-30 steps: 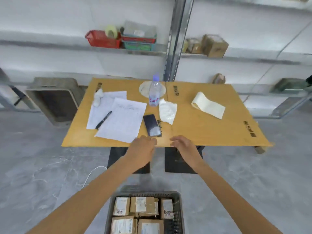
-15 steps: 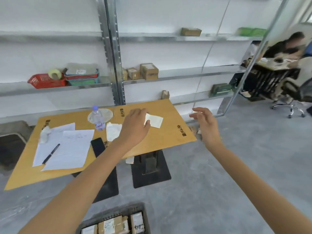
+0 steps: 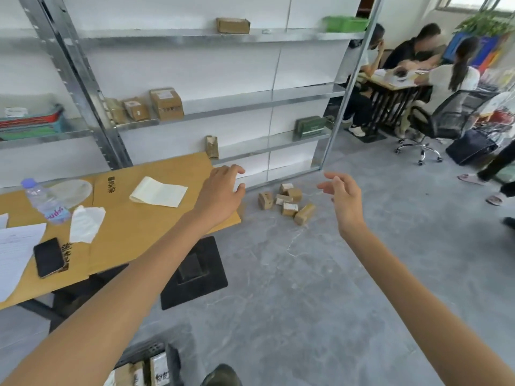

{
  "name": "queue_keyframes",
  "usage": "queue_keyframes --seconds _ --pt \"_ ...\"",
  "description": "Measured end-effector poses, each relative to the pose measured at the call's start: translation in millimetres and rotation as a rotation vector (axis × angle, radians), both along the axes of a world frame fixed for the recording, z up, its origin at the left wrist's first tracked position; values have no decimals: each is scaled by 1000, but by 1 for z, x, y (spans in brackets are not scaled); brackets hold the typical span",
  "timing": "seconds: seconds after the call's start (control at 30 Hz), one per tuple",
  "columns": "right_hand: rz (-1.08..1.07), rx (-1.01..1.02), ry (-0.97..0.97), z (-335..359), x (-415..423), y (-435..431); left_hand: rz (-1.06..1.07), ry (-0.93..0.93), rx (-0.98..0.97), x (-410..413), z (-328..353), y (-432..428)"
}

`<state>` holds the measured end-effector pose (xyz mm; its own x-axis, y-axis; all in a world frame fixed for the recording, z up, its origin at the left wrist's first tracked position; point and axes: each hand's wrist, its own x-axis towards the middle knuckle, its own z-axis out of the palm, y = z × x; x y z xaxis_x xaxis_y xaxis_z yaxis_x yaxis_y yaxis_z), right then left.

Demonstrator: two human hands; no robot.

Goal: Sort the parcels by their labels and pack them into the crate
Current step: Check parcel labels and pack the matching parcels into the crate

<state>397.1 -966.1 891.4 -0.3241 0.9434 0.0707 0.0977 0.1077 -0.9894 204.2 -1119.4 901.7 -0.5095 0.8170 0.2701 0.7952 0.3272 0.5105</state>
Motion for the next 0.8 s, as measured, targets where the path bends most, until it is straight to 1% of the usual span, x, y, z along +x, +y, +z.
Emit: queue_keyframes --seconds 0.1,0.23,0.53,0.67,0.8 --pt "-14 -27 5 -7 -1 29 -10 -9 9 0 -7 33" --pt "-23 -82 -12 -18 -15 70 -2 -35 -6 -21 -23 78" --pt "-32 -168 -74 -43 -83 189 -16 -138 9 -104 -57 203" --pt "-61 -218 -89 -57 -113 245 -46 -168 -50 -141 -71 259" --pt "-92 -303 -96 -71 -135 295 -33 -217 -73 -170 -82 317"
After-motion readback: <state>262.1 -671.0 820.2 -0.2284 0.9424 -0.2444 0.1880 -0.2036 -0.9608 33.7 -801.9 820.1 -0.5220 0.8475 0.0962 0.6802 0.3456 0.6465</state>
